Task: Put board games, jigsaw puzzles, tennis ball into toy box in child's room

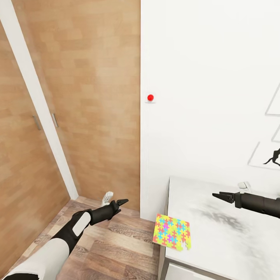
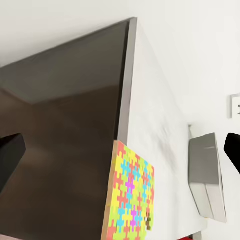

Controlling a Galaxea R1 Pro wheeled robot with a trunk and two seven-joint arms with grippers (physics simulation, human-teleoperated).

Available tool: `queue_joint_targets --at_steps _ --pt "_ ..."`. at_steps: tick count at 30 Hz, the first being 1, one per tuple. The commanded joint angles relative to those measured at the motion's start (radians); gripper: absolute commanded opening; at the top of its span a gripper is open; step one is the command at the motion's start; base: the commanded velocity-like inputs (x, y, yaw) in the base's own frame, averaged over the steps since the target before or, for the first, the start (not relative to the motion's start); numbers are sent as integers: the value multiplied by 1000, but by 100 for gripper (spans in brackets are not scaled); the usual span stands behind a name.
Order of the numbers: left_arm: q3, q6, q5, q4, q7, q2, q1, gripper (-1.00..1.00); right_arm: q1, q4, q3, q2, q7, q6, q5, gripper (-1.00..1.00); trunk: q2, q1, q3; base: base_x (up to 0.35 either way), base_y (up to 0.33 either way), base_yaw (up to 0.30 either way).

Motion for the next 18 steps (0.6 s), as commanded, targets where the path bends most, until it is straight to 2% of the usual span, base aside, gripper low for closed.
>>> queue_joint_targets --at_steps 1,18 --pt "-6 5 10 0 1 1 -1 100 -1 -1 0 0 1 6 -3 100 -9 4 -5 0 0 0" --pt "-6 6 10 0 3 2 -1 100 -1 -3 0 0 1 6 -3 100 -128 69 -58 0 0 0"
